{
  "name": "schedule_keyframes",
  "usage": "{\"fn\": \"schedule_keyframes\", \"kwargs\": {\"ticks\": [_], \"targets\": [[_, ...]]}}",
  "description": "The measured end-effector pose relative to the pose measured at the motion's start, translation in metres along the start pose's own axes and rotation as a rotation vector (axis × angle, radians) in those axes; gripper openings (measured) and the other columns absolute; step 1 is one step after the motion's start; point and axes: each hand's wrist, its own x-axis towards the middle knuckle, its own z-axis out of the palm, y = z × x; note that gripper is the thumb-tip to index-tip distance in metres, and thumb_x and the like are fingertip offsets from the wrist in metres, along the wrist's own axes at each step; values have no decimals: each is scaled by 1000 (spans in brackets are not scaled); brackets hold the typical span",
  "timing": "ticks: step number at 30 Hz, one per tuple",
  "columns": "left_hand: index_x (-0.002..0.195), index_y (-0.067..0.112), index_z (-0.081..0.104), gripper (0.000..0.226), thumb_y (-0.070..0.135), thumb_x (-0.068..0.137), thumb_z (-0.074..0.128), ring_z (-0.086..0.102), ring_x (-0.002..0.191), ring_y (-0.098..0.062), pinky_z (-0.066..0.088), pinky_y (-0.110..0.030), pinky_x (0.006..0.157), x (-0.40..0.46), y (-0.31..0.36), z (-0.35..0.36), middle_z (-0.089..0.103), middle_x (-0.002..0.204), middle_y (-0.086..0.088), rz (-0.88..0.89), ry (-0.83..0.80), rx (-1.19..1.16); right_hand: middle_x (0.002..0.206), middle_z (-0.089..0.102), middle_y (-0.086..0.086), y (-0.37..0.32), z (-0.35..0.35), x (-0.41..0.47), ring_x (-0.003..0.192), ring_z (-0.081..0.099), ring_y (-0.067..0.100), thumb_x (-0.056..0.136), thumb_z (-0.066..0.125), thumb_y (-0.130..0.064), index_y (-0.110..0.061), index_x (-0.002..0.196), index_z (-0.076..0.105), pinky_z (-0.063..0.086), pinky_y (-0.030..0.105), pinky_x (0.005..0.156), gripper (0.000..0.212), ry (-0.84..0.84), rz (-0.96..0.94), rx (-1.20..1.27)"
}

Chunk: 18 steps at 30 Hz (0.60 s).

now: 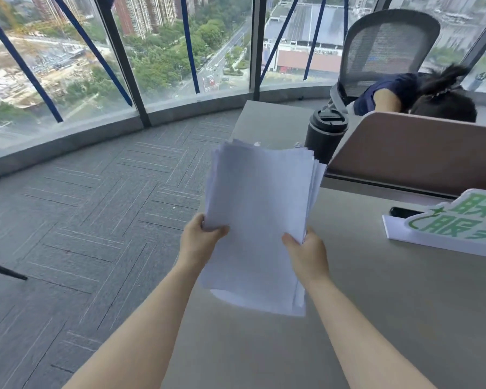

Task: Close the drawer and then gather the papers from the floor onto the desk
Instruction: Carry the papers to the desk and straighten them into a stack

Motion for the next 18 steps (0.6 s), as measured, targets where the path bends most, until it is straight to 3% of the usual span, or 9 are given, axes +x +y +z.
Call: {"fn": "schedule_keyframes", "kwargs": {"ticks": [3,6,12,15,18], "targets": [[89,12,65,38,29,56,71,70,85,-28,57,-46,79,19,-24,-26,72,90,-8,-124,-61,153,88,69,-1,18,34,11,76,63,19,83,58,-11,-16,99,66,45,24,63,19,-129,157,-51],[95,9,65,32,21,65,66,68,91,-30,54,-43,81,32,-53,-35,70,91,-8,-186,-109,225,85,60,9,43,62,17,70,50,21,81,51,-4,0,98,61,39,28,56,21,-153,324,-49],[107,9,62,28,9,79,60,57,88,-24,38,-28,74,66,-85,-31,61,96,-4,-155,-114,344,87,60,12,72,95,35,69,50,20,81,52,-1,7,99,59,40,28,59,21,-128,310,-112],[110,11,62,31,12,79,60,57,91,-25,39,-30,74,78,-93,-29,64,103,-4,-111,-86,381,86,65,6,79,104,44,68,58,23,79,57,-14,-5,90,60,45,29,59,15,-106,276,-304],[115,14,58,39,20,77,61,57,105,-31,43,-36,80,83,-102,-25,60,112,-9,-79,-80,509,87,64,0,77,106,39,81,64,27,74,55,-38,-16,92,55,48,32,64,29,-106,306,-704]]}}
